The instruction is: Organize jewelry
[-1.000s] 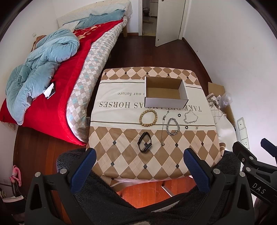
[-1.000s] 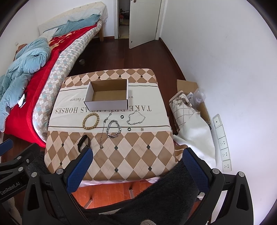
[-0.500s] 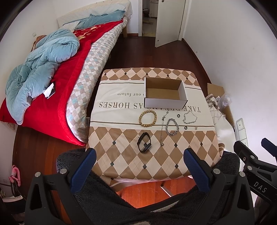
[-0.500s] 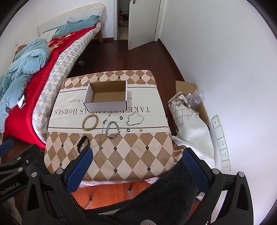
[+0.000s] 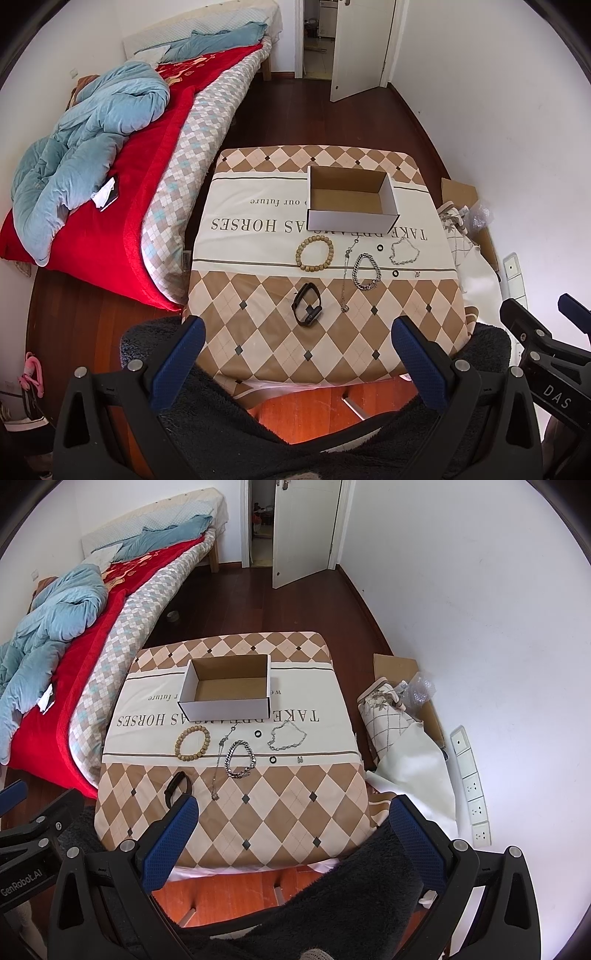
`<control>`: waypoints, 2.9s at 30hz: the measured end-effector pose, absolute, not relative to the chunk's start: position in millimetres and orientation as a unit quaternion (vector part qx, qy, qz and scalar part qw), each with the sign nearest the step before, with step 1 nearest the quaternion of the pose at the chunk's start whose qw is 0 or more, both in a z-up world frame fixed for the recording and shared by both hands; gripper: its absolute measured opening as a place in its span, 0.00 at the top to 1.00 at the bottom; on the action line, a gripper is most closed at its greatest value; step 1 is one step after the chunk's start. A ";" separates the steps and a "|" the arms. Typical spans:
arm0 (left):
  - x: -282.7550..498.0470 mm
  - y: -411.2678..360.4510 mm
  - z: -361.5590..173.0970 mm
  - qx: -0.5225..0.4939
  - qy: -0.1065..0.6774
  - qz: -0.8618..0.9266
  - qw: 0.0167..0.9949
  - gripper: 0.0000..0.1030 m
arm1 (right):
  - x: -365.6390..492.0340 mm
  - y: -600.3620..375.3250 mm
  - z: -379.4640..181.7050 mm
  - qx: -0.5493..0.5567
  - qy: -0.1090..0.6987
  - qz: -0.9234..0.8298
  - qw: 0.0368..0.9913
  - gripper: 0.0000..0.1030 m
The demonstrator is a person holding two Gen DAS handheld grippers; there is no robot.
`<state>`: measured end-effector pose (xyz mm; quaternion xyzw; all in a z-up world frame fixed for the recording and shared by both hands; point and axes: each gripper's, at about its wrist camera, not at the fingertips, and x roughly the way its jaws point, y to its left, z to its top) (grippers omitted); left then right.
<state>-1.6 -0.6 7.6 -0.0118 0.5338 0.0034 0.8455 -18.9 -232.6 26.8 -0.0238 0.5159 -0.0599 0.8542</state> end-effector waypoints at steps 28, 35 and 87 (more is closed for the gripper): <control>0.5 -2.3 15.4 -0.013 0.527 0.001 0.850 0.00 | -16.6 -234.1 36.0 -0.024 0.510 -0.060 0.858 0.00; 0.6 -2.0 14.7 -0.013 0.525 0.002 0.851 0.00 | -14.6 -232.9 40.2 -0.022 0.508 -0.055 0.860 0.00; 110.2 -1.5 -231.4 0.045 0.607 0.000 0.793 0.96 | 133.2 -202.3 -259.1 -0.002 0.582 -0.045 0.812 0.92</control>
